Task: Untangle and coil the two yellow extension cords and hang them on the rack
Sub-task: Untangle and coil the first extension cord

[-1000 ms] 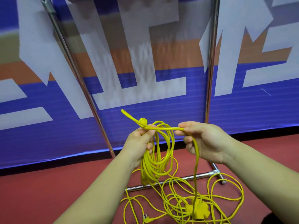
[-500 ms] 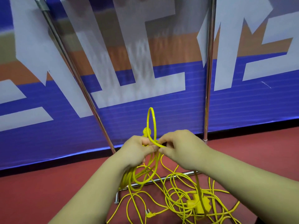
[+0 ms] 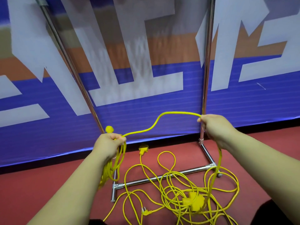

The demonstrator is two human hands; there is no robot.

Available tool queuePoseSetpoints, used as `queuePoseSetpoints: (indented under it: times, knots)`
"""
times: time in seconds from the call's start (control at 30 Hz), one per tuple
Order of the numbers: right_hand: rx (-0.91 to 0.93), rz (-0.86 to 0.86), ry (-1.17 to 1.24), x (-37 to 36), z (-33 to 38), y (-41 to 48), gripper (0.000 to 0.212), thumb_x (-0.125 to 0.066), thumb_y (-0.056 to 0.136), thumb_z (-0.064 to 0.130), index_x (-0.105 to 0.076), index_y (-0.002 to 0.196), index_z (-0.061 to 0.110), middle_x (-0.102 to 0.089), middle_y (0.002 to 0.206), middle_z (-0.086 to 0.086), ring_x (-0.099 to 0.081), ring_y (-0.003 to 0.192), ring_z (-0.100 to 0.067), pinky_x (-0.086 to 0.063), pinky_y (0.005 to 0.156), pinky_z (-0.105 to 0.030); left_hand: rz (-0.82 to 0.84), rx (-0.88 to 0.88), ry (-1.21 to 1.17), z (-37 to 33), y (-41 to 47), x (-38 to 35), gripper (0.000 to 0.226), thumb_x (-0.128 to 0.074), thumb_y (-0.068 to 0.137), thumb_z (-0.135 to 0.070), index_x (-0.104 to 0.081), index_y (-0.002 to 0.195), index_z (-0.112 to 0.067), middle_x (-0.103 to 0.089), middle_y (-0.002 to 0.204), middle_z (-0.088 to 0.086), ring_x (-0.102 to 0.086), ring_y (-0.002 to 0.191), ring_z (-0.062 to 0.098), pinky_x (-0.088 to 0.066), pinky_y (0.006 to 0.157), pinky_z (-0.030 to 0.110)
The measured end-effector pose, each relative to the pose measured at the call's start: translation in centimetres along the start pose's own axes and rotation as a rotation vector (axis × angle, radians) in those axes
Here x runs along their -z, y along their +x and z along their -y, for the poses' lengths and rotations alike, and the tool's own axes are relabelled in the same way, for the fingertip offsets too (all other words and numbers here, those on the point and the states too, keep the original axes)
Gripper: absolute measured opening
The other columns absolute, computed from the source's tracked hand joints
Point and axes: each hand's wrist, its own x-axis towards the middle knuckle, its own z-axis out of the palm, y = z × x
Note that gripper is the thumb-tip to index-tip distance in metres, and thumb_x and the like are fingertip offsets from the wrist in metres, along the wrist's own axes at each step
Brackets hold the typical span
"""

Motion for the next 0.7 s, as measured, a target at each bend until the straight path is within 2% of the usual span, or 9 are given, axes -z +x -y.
queuePoseSetpoints:
  times: [0.07,0.13,0.23,0.27,0.33,0.4,0.5,0.6,0.7]
  knots:
    - [-0.024,0.055,-0.167,0.8,-0.9,0.2,0.016,-0.06,0.082,0.029,-0.07,0.073,0.019,-0.067,0.082,-0.014,-0.06,0.075,-0.027,-0.057,0.076,-0.044,-0.046,0.005,-0.022,0.4,0.1,1.1,0.015,-0.078,0.087,-0.026,-0.075,0.082,-0.012,-0.056,0.058,0.002,-0.043,0.049,0.021,-0.038,0.05,0.025]
    - [-0.042,0.142,-0.365,0.4,-1.0,-0.2,0.021,-0.057,0.09,0.022,-0.068,0.072,0.018,-0.063,0.076,-0.007,-0.059,0.074,-0.03,-0.049,0.064,-0.034,-0.094,-0.007,-0.052,0.4,0.0,1.9,0.012,-0.079,0.086,-0.026,-0.075,0.086,-0.015,-0.057,0.061,0.006,-0.043,0.042,0.018,-0.038,0.044,0.022]
    - [0.127,0.221,-0.711,-1.3,-0.7,-0.8,0.019,-0.052,0.099,0.02,-0.07,0.104,0.019,-0.068,0.099,-0.008,-0.064,0.104,-0.034,-0.049,0.077,-0.035,-0.143,-0.033,-0.142,-0.3,-0.4,2.3,0.013,-0.079,0.086,-0.023,-0.073,0.094,-0.014,-0.052,0.06,0.011,-0.041,0.039,0.016,-0.037,0.037,0.02]
    - [0.17,0.192,-0.696,-1.8,-0.5,-1.0,0.019,-0.052,0.1,0.024,-0.067,0.113,0.022,-0.068,0.103,-0.007,-0.064,0.102,-0.03,-0.048,0.079,-0.033,-0.146,-0.041,-0.148,-0.6,-0.6,2.4,0.013,-0.08,0.086,-0.023,-0.073,0.093,-0.015,-0.051,0.06,0.011,-0.041,0.042,0.018,-0.039,0.038,0.021]
    - [0.224,0.164,-0.563,-2.4,-0.7,-1.0,0.018,-0.057,0.099,0.033,-0.061,0.116,0.031,-0.069,0.091,-0.002,-0.066,0.079,-0.022,-0.048,0.067,-0.029,-0.138,-0.065,-0.127,-1.2,-1.1,2.4,0.012,-0.081,0.084,-0.025,-0.073,0.09,-0.017,-0.052,0.06,0.012,-0.042,0.046,0.02,-0.04,0.04,0.023]
    - [0.283,0.157,-0.591,-3.0,-1.1,-0.8,0.022,-0.058,0.097,0.035,-0.059,0.118,0.032,-0.07,0.081,0.0,-0.069,0.071,-0.02,-0.054,0.066,-0.031,-0.11,-0.092,-0.096,-1.6,-1.7,2.3,0.01,-0.082,0.083,-0.025,-0.074,0.085,-0.018,-0.053,0.062,0.011,-0.043,0.047,0.021,-0.038,0.044,0.024]
    - [0.36,0.087,-0.764,-4.1,-1.0,-1.2,0.052,-0.064,0.091,0.032,-0.042,0.138,0.026,-0.068,0.105,-0.006,-0.067,0.094,-0.029,-0.056,0.081,-0.043,-0.067,-0.125,-0.011,-2.4,-2.6,1.9,0.011,-0.082,0.082,-0.028,-0.074,0.081,-0.02,-0.051,0.056,0.005,-0.043,0.043,0.018,-0.036,0.045,0.023]
    - [0.537,-0.054,-0.958,-5.6,-0.5,-2.7,0.088,-0.074,0.081,0.031,-0.023,0.152,0.025,-0.04,0.144,-0.012,-0.049,0.124,-0.037,-0.049,0.093,-0.046,-0.016,-0.163,0.029,-3.3,-3.5,1.2,0.011,-0.082,0.082,-0.029,-0.074,0.08,-0.022,-0.048,0.049,-0.002,-0.043,0.038,0.014,-0.037,0.043,0.021]
    - [0.891,-0.111,-1.068,-7.4,-0.1,-4.4,0.089,-0.081,0.071,0.04,-0.04,0.148,0.023,-0.045,0.146,-0.012,-0.042,0.135,-0.037,-0.041,0.106,-0.051,0.018,-0.21,0.062,-4.2,-4.4,0.4,0.011,-0.082,0.082,-0.03,-0.073,0.079,-0.024,-0.046,0.045,-0.006,-0.045,0.038,0.012,-0.037,0.042,0.018]
